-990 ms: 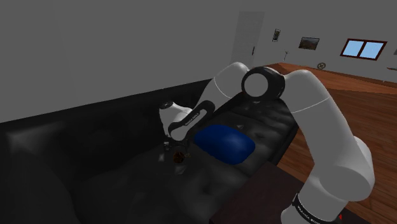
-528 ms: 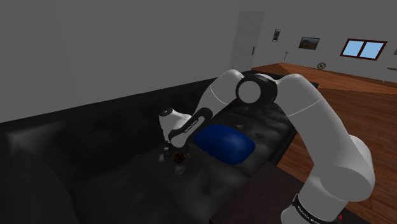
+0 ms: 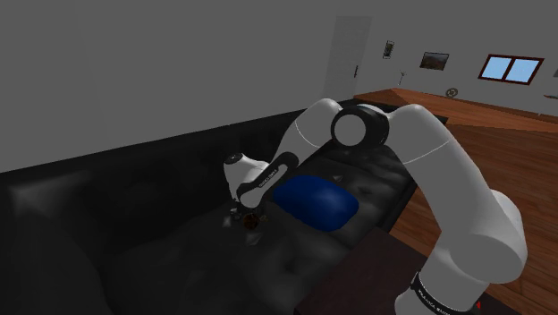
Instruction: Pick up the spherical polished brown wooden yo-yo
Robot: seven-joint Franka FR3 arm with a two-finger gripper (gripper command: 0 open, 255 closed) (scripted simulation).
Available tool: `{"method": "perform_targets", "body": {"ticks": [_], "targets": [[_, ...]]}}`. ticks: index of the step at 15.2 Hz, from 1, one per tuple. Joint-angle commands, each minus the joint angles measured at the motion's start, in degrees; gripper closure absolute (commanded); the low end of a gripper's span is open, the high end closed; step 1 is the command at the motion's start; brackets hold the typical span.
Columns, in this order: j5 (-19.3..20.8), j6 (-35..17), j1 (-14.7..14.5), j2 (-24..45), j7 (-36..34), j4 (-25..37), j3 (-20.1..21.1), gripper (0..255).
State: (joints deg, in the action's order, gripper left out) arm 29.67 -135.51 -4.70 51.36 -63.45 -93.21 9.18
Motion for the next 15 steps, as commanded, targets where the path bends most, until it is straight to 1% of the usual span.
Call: {"method": "perform_targets", "body": {"ticks": [1, 3, 15], "targets": [[0.01, -0.03, 0.01, 0.11, -0.03, -0.10, -0.04, 255], [-0.02, 0.08, 0.05, 0.02, 0.04, -0.07, -0.01, 255], [-1.85, 4.42, 1.24, -7.62, 1.91, -3.28, 1.73, 255]]}}
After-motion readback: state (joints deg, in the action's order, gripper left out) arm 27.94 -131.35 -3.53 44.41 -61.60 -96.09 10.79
